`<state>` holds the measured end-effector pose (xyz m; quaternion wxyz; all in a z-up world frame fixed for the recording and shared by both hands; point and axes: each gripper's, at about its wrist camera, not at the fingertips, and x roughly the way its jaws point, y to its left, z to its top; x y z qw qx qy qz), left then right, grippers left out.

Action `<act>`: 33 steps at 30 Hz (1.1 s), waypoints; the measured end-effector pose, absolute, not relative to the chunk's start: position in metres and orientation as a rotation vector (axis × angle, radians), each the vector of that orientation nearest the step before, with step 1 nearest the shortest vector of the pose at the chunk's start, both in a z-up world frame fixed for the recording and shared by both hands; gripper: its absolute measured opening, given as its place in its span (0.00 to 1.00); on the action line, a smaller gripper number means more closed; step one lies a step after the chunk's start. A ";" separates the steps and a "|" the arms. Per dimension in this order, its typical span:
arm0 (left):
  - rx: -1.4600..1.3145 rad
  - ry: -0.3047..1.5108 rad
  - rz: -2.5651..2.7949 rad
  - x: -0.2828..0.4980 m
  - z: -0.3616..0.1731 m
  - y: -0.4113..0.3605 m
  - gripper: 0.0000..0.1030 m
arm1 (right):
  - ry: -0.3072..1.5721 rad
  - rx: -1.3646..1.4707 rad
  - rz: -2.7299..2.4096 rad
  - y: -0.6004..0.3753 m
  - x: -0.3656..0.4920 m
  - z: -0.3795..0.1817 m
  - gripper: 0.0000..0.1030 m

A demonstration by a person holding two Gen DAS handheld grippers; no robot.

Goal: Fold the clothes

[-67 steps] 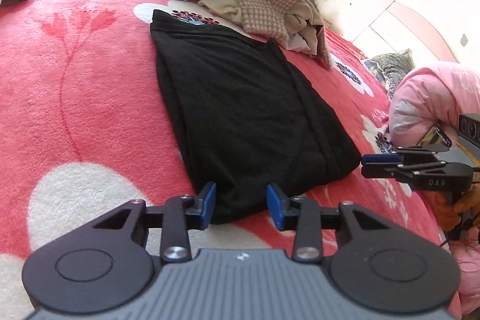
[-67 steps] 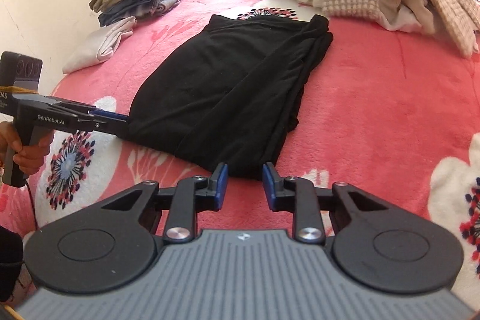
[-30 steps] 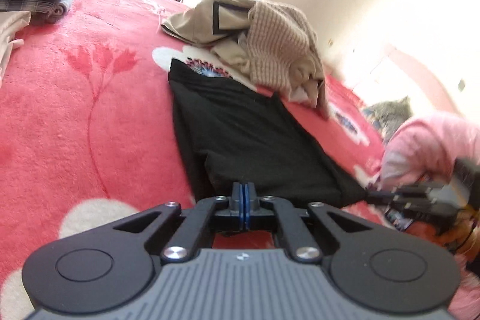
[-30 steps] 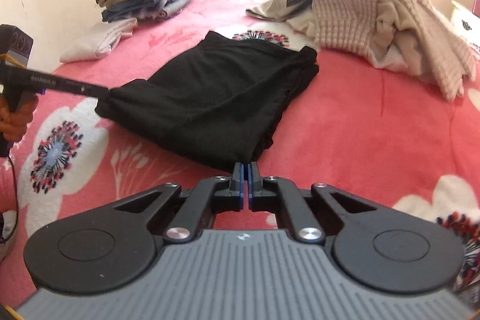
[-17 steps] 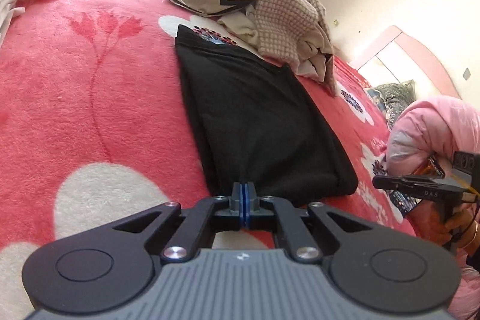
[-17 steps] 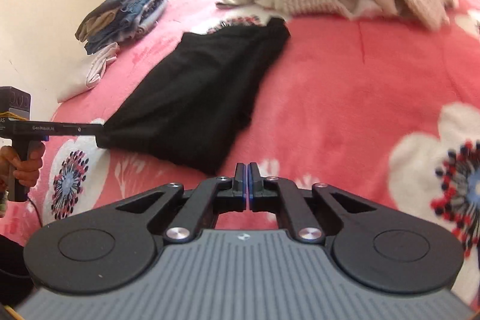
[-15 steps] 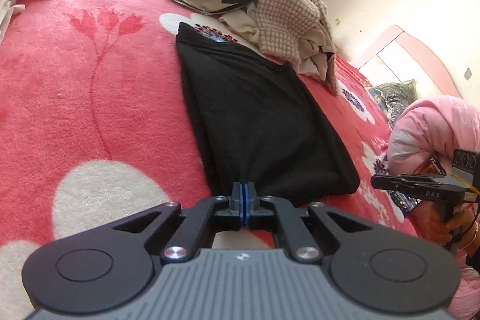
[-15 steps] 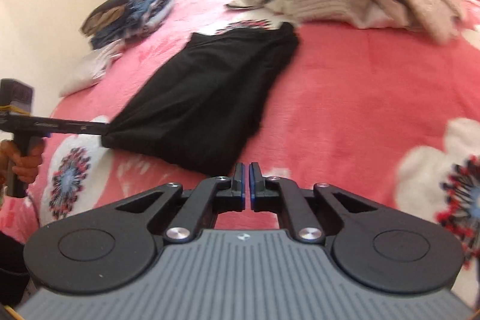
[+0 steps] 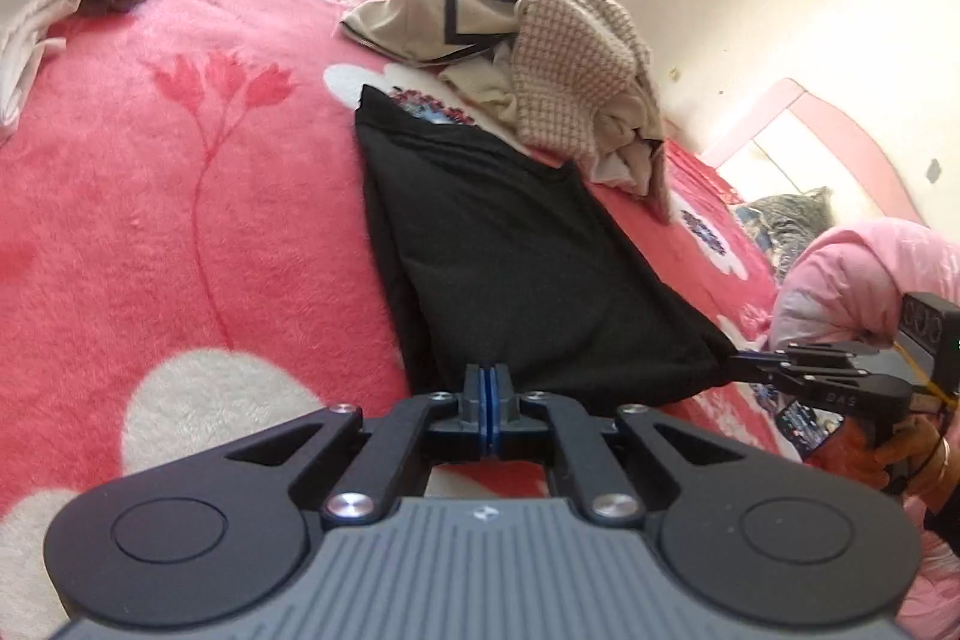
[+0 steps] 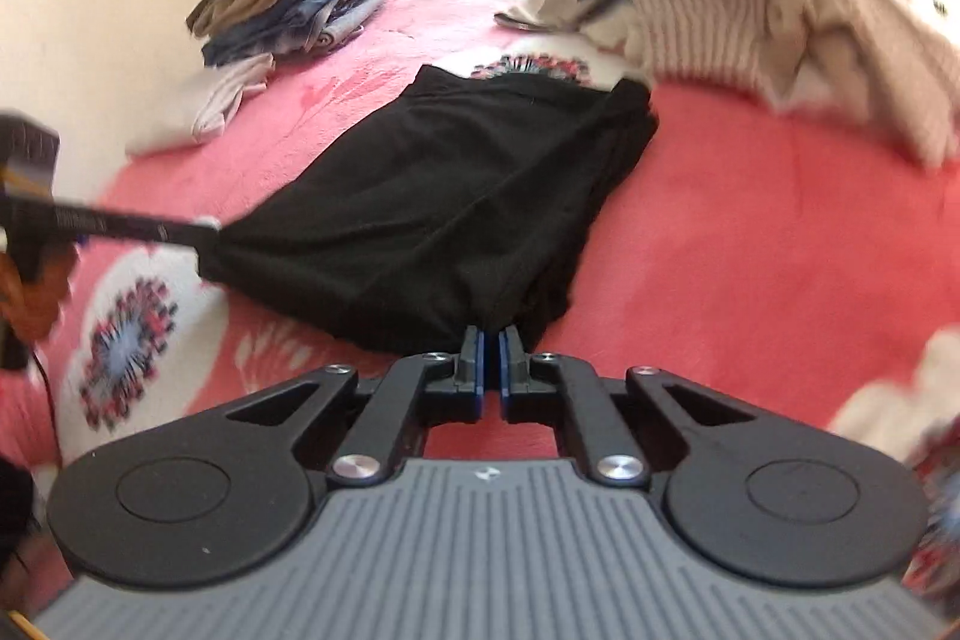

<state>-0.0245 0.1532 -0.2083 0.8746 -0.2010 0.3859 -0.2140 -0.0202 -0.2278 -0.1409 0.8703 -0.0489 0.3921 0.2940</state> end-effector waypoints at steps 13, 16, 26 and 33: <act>-0.287 0.903 -0.479 -0.023 -0.229 0.137 0.02 | 0.870 -0.258 0.587 -0.232 -0.020 -0.165 0.02; -0.291 0.916 -0.486 -0.022 -0.228 0.140 0.10 | 0.902 -0.204 0.586 -0.236 -0.013 -0.175 0.04; -0.155 0.786 -0.515 -0.006 -0.191 0.135 0.28 | 0.812 -0.129 0.598 -0.252 -0.007 -0.136 0.12; -0.095 0.848 -0.491 0.018 -0.230 0.106 0.23 | 0.872 -0.257 0.726 -0.207 0.014 -0.177 0.08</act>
